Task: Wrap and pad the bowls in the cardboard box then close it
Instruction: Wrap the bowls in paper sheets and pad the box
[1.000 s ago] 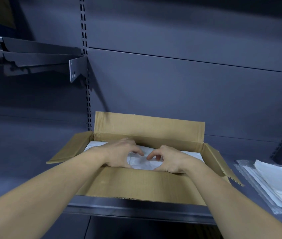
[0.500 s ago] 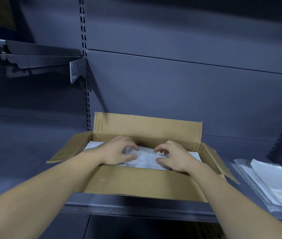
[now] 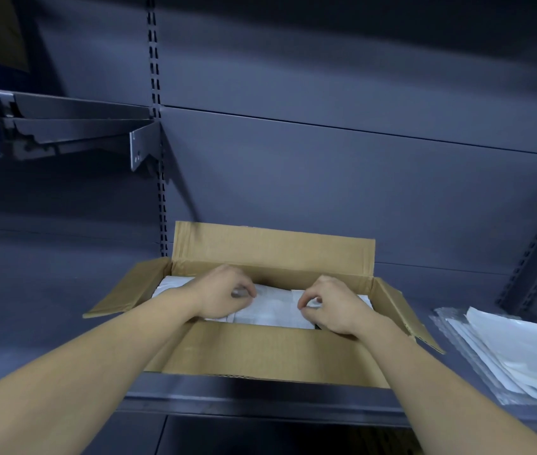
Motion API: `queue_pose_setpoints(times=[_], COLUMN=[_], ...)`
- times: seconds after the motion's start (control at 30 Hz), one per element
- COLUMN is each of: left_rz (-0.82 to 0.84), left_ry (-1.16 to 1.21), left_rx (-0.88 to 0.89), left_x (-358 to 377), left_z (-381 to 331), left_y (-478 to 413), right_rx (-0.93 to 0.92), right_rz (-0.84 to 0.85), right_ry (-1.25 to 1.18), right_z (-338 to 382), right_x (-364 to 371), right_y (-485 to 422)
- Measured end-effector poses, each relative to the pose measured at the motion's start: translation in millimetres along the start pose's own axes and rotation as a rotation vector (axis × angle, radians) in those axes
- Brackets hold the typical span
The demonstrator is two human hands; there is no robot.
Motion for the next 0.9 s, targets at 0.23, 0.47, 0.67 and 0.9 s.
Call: queue_pose_setpoints(times=[0.23,0.47,0.67,0.9], left_rz=[-0.004,0.048,0.089,0.135], left_ry=[0.004,0.011,0.012,0.028], left_rx=[-0.094,-0.139,-0.102,0.002], left_x=[-4,2,15,32], left_z=[-12,-40,-78,-136], left_y=[-9,-30,-60,-105], right_rx=[0.063,0.134,0.189,0.347], right_rz=[-0.027,-0.064,-0.144,-0.171], right_ry=[0.023,0.043,0.11,0.066], right_z=[-14,-41,-78,-151], right_x=[-8,-26,-47,-68], right_y=[7,25,46,74])
Point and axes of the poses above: each hand's wrist, its own y-axis away from the middle knuckle, its own x-axis out of the palm, z = x × y, the point moved 8 cm from there along -y, towards the middle knuckle, and after that the axes turned 13 degrees about x, right-handed, at the moved point
